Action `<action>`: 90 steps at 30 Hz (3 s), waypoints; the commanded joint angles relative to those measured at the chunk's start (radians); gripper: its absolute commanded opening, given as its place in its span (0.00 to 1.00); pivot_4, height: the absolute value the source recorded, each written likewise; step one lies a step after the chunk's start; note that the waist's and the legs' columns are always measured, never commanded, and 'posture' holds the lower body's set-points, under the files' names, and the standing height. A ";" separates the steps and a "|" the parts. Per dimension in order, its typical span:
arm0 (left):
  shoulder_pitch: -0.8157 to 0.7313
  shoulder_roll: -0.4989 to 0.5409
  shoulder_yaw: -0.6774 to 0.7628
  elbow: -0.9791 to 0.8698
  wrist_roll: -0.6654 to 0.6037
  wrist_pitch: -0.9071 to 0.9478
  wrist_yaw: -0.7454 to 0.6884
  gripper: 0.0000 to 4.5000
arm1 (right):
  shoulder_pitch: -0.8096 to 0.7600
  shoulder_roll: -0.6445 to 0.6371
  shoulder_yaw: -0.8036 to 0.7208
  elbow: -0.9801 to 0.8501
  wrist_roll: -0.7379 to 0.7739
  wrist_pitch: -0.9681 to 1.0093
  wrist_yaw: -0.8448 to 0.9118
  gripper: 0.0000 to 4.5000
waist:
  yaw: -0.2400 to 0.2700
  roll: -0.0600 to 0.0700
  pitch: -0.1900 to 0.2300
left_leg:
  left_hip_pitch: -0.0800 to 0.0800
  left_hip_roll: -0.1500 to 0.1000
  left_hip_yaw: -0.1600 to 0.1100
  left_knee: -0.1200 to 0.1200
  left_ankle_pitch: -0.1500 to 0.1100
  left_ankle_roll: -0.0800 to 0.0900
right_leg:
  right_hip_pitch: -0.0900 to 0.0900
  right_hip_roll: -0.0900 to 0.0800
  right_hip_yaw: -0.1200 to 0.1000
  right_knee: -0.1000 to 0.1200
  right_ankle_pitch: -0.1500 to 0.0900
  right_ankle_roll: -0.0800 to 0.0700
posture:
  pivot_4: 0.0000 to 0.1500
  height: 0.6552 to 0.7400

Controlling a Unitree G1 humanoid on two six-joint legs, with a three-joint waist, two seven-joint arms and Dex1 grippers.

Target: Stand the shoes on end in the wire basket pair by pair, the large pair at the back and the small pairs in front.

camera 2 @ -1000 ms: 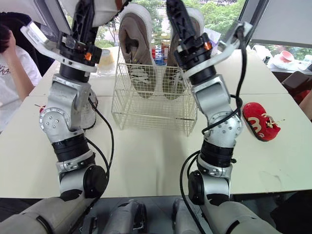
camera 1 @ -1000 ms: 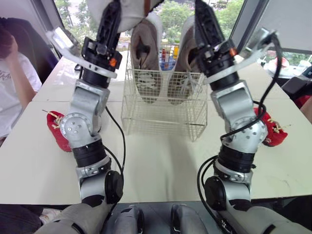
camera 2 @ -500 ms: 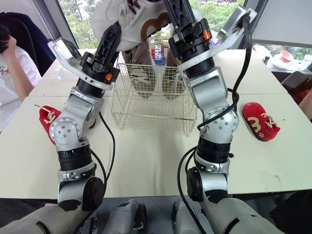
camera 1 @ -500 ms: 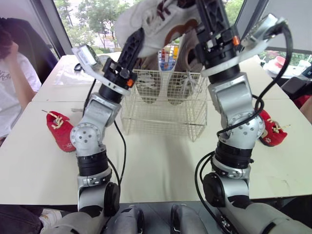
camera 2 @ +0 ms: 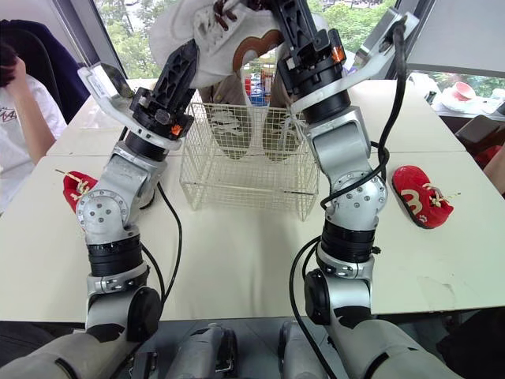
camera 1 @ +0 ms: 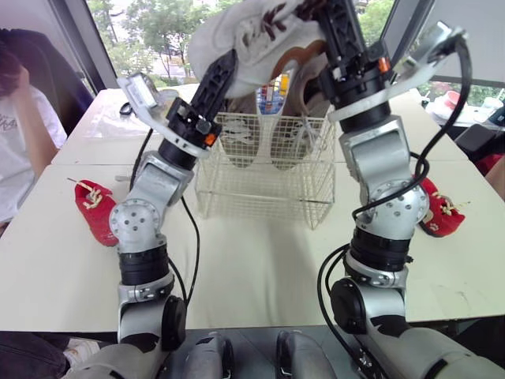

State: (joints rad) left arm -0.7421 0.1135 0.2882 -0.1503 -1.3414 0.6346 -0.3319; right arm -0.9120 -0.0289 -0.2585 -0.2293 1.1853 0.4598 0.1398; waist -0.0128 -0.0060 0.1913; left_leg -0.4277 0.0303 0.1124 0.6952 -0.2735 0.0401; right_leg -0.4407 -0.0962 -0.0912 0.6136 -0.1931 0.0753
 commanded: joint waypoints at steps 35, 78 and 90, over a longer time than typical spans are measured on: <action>0.369 0.345 0.014 -0.405 0.075 0.058 0.311 0.99 | -0.188 -0.638 0.251 0.744 -0.741 -0.371 1.119 0.27 | 0.005 0.000 0.000 | 0.001 0.000 0.002 -0.011 0.004 -0.007 | -0.003 -0.001 0.001 -0.004 -0.001 -0.002 | 1.00 1.00; -0.545 0.736 -0.477 1.067 0.971 0.312 -0.156 1.00 | 0.185 -0.797 0.241 -0.227 -0.376 0.346 0.980 1.00 | 0.026 -0.006 0.003 | 0.000 0.000 0.002 -0.012 0.003 -0.006 | -0.006 -0.001 -0.003 -0.003 -0.002 -0.002 | 1.00 1.00; -0.589 0.551 -0.406 1.484 1.203 0.031 -0.227 0.51 | 0.222 -0.803 0.188 -0.299 -0.328 0.394 0.857 1.00 | 0.025 -0.009 0.002 | -0.013 0.000 0.003 -0.009 0.007 -0.012 | -0.021 -0.001 -0.002 0.002 -0.001 -0.002 | 1.00 1.00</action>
State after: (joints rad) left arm -1.3169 0.6612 -0.1324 1.3169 -0.1751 0.6811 -0.5812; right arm -0.6868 -0.8176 -0.0243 -0.4911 0.8350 0.8502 1.0132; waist 0.0125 -0.0147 0.1935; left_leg -0.4408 0.0305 0.1157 0.6860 -0.2666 0.0287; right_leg -0.4613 -0.0976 -0.0934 0.6155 -0.1940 0.0731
